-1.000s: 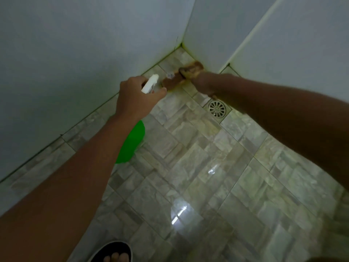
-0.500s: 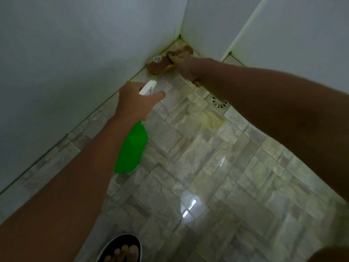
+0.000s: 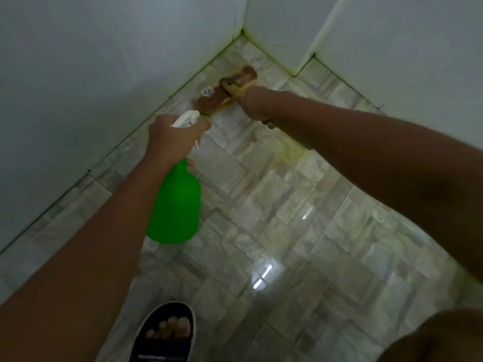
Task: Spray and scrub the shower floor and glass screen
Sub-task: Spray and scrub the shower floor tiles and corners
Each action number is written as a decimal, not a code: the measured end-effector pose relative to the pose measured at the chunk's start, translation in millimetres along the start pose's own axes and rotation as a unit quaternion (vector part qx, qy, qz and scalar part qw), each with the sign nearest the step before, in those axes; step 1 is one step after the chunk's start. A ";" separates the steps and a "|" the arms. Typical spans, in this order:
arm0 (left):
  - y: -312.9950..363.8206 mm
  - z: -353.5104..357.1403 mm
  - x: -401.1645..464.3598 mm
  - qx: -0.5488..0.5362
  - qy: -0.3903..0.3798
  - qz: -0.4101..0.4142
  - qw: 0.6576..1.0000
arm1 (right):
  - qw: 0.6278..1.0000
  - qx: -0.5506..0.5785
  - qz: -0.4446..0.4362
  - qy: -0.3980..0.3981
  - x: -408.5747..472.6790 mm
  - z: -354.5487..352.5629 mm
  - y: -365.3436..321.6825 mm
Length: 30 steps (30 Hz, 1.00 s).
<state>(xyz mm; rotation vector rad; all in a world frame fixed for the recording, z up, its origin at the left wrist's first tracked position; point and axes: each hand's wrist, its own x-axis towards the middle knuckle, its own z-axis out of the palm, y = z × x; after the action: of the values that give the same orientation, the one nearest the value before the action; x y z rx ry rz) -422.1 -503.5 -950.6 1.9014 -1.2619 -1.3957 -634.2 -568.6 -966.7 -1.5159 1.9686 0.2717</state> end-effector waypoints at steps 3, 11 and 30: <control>-4.8 -0.1 -7.3 -0.005 0.001 0.000 1.000 | 0.999 0.010 -0.033 -0.006 -28.9 15.7 -7.3; 8.5 29.1 -39.5 0.047 -0.048 0.040 0.997 | 0.998 0.017 0.053 -0.039 -149.1 45.3 93.5; 11.6 84.0 -38.4 0.124 -0.106 0.101 0.981 | 0.937 0.288 0.190 -0.057 -211.8 97.8 87.2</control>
<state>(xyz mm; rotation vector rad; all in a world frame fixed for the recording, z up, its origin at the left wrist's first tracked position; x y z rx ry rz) -506.0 -463.3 -954.4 1.7502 -1.7533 -1.4150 -651.0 -322.1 -936.1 -0.7310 1.9999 -0.0622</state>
